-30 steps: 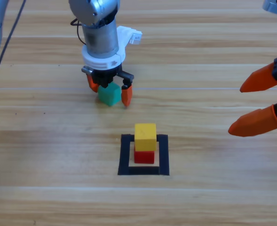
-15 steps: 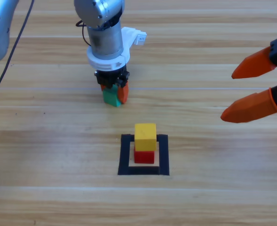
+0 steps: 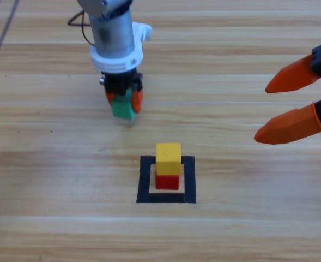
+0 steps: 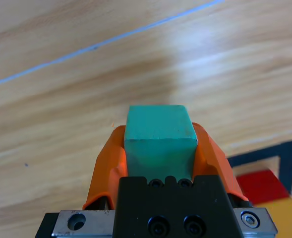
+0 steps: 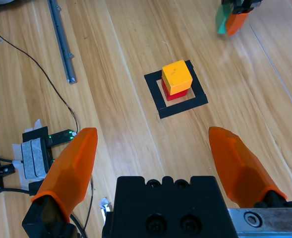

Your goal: Stack the blocks in the rectangular block: red at the bottom, yellow in the middle, green on top

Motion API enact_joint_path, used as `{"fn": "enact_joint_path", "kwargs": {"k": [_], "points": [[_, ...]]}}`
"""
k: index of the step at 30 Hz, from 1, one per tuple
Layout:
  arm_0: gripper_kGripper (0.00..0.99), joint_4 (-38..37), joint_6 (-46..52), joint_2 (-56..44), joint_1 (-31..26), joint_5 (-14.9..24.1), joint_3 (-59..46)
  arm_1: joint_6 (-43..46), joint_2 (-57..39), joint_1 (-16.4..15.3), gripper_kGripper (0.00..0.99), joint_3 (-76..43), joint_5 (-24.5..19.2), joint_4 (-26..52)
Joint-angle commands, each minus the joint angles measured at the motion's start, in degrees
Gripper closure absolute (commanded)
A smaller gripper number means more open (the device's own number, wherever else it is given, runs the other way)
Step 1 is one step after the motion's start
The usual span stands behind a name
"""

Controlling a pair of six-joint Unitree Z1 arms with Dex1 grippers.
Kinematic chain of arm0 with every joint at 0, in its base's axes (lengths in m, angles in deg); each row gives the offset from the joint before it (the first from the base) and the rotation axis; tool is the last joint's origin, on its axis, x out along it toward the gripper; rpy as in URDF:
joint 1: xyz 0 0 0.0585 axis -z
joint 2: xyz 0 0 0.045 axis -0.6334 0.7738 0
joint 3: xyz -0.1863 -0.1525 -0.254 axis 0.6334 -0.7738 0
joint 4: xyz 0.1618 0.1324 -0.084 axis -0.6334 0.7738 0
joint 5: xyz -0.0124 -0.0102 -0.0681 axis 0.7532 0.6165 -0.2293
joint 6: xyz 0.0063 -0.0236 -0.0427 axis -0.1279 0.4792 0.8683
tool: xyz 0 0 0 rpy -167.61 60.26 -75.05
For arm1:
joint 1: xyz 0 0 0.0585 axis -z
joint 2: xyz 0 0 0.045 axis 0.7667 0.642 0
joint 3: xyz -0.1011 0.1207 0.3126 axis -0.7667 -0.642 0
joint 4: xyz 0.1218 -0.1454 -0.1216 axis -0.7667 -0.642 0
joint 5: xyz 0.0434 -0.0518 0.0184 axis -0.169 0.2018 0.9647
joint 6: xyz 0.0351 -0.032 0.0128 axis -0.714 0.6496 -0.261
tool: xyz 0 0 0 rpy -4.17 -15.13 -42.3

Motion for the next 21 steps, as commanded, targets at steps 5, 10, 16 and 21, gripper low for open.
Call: {"fn": "enact_joint_path", "kwargs": {"k": [5,10,16,21], "points": [[0.99,0.45,6.87,-10.8,1.98,-1.61,-8.89,-0.29,2.05,1.33,0.0,1.11,1.27,-0.91],[0.99,0.62,9.42,-15.19,4.0,-1.34,-13.37,-0.29,1.53,1.33,0.0,0.93,1.36,-1.09],[0.99,0.71,12.23,-20.73,4.44,-1.52,-21.28,-0.29,1.35,1.33,0.0,0.93,1.36,-1.35],[0.99,0.71,15.92,-23.28,6.9,-1.52,-25.15,-0.29,1.35,1.33,0.0,0.93,1.36,-1.44]]}}
